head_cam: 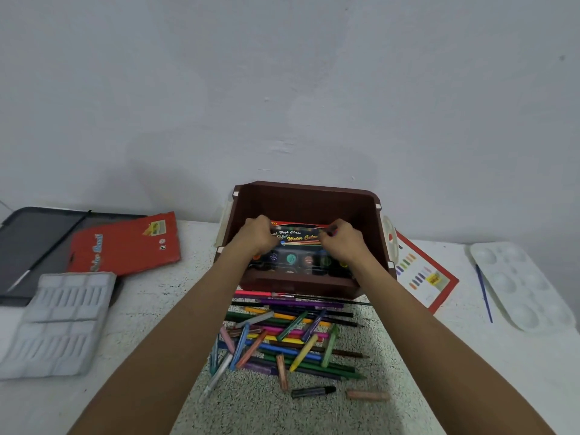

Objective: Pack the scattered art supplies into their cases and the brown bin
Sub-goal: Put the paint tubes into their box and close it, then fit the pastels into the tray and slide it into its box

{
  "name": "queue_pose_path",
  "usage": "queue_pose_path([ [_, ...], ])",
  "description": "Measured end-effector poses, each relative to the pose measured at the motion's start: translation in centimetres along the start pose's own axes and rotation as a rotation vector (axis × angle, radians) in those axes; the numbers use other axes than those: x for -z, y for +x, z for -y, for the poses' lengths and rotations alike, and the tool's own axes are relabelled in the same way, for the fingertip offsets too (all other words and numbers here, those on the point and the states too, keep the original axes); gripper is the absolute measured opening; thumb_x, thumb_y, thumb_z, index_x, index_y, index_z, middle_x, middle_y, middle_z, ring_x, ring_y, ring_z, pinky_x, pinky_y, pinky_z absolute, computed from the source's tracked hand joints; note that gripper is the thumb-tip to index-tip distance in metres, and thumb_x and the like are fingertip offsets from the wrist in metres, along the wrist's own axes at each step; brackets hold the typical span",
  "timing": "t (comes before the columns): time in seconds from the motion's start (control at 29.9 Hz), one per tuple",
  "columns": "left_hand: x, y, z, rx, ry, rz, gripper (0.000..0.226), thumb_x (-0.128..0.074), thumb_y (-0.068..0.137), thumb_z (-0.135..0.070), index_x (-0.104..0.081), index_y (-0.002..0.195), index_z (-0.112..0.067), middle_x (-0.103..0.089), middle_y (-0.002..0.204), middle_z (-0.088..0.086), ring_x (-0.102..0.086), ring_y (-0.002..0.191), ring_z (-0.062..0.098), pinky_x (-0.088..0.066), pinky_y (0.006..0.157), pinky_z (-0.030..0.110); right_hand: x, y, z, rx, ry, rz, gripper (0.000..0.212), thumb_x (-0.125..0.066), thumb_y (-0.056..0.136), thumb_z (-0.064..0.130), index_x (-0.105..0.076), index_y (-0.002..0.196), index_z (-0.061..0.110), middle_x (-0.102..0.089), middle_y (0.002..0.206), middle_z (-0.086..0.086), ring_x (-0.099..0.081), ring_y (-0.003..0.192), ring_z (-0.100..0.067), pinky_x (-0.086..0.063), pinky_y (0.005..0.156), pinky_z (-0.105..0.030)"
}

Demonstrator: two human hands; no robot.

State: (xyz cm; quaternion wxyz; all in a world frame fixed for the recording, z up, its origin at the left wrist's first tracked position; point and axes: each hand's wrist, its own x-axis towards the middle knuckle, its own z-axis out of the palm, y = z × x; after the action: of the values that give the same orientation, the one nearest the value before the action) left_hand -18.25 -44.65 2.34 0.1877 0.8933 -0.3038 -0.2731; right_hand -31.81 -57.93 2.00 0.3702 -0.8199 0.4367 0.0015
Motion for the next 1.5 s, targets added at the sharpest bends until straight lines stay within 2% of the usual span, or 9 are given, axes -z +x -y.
queue_pose_path([
  [0.3,-0.4,0.3,0.3,-0.015,0.086,0.044,0.05,-0.06,0.095,-0.027,-0.046,0.141,-0.012,-0.041,0.141,0.021,-0.06,0.106,0.032,-0.051,0.09,0.037,-0.7,0.8,0.0,-0.051,-0.154,0.151,0.056,-0.057,0.089,0.042,-0.042,0.138,0.021,-0.053,0.133,-0.016,-0.047,0.124,-0.04,-0.043,0.104,-0.049],
  [0.57,-0.3,-1.5,1.1,-0.174,0.093,0.114,0.054,-0.048,0.1,-0.036,-0.034,0.149,-0.017,-0.047,0.141,0.023,-0.051,0.124,0.035,-0.042,0.102,0.038,-0.1,-0.5,0.3,0.048,-0.057,0.027,0.052,-0.059,0.09,0.039,-0.048,0.136,0.016,-0.055,0.132,-0.016,-0.051,0.12,-0.036,-0.045,0.102,-0.049],
  [0.67,0.3,-3.4,1.0,-0.375,-0.062,-0.078,0.044,-0.047,0.101,-0.028,-0.044,0.143,-0.016,-0.059,0.132,0.014,-0.055,0.122,0.024,-0.045,0.101,0.036,0.7,-2.1,1.3,0.153,0.005,-0.041,0.044,-0.058,0.094,0.031,-0.053,0.134,0.013,-0.058,0.13,-0.011,-0.055,0.115,-0.026,-0.045,0.099,-0.036],
  [0.77,1.4,-5.1,1.2,-0.464,-0.283,-0.274,0.032,-0.05,0.1,-0.022,-0.058,0.131,-0.017,-0.067,0.118,0.004,-0.063,0.106,0.016,-0.052,0.088,0.029,1.4,-3.9,2.4,0.228,0.116,-0.067,0.039,-0.056,0.097,0.026,-0.055,0.134,0.012,-0.06,0.121,-0.004,-0.056,0.087,-0.006,-0.04,0.08,-0.024],
  [0.9,3.3,-7.6,2.9,-0.533,-0.437,-0.482,0.024,-0.055,0.098,-0.014,-0.067,0.118,-0.015,-0.071,0.104,-0.001,-0.067,0.096,0.009,-0.054,0.085,0.021,1.0,-6.0,3.9,0.307,0.206,-0.083,0.034,-0.057,0.096,0.027,-0.059,0.129,0.016,-0.06,0.129,-0.002,-0.055,0.116,-0.014,-0.044,0.096,-0.031],
  [1.1,5.1,-10.6,8.7,-0.358,-0.526,-0.712,0.022,-0.055,0.096,-0.012,-0.069,0.111,-0.017,-0.07,0.1,-0.008,-0.064,0.096,0.003,-0.046,0.082,0.008,-1.1,-9.1,6.8,0.423,0.312,-0.077,0.027,-0.057,0.096,0.024,-0.064,0.122,0.02,-0.064,0.117,0.003,-0.058,0.111,-0.01,-0.049,0.097,-0.03],
  [1.27,4.6,-13.5,15.1,-0.24,-0.535,-0.809,0.021,-0.054,0.096,-0.013,-0.068,0.11,-0.018,-0.068,0.102,-0.007,-0.06,0.09,-0.001,-0.046,0.079,0.01,-4.9,-11.8,10.5,0.518,0.37,-0.037,0.024,-0.056,0.095,0.02,-0.066,0.118,0.017,-0.067,0.109,0.003,-0.061,0.104,-0.01,-0.053,0.087,-0.031],
  [1.4,3.7,-15.9,19.6,-0.116,-0.498,-0.857,0.022,-0.054,0.097,-0.014,-0.068,0.114,-0.017,-0.066,0.109,-0.007,-0.059,0.095,0.007,-0.044,0.081,0.019,-9.6,-14.0,12.9,0.588,0.358,0.028,0.022,-0.055,0.096,0.017,-0.067,0.115,0.014,-0.066,0.108,0.007,-0.06,0.094,0.0,-0.044,0.075,-0.009],
  [1.5,3.3,-17.5,22.9,-0.022,-0.463,-0.909,0.024,-0.053,0.096,-0.012,-0.067,0.115,-0.011,-0.065,0.115,0.001,-0.057,0.105,0.013,-0.04,0.09,0.023,-13.6,-15.5,13.9,0.568,0.342,0.137,0.021,-0.054,0.097,0.02,-0.066,0.114,0.017,-0.065,0.105,0.008,-0.061,0.087,0.0,-0.048,0.071,-0.015],
])
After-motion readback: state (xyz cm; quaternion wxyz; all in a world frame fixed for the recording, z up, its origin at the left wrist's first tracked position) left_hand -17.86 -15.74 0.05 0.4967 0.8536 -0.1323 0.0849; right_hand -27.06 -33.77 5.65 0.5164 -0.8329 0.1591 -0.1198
